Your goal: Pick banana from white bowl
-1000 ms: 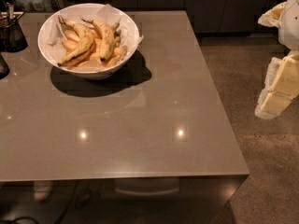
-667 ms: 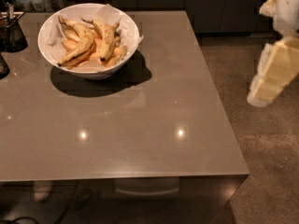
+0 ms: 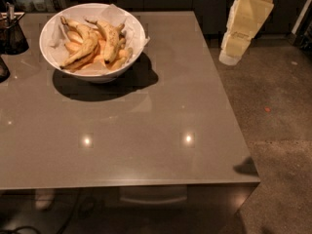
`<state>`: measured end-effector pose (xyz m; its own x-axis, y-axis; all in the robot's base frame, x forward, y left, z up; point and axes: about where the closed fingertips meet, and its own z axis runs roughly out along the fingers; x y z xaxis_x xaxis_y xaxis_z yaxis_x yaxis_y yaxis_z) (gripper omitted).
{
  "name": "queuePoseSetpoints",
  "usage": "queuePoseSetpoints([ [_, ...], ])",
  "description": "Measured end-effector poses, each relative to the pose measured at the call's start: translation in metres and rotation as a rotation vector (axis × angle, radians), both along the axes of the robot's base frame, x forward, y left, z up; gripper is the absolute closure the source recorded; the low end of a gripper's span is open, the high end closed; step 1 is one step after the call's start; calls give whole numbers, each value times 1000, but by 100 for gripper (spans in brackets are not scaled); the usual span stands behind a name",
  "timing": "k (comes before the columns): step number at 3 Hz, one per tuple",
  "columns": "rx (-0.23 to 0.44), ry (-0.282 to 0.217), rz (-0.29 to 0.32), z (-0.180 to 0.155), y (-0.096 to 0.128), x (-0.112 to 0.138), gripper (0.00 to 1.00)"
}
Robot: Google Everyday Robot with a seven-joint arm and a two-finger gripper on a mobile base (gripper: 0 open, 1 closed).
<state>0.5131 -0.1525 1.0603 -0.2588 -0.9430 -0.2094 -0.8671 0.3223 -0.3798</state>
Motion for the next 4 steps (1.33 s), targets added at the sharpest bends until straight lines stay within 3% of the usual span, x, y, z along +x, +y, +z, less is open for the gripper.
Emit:
queuePoseSetpoints([
  [1,5,-8,23,-5,19,10,0],
  [3,-38,49,149,-31,89,41,0],
  [4,-26,27,151,-29,93,46,0],
])
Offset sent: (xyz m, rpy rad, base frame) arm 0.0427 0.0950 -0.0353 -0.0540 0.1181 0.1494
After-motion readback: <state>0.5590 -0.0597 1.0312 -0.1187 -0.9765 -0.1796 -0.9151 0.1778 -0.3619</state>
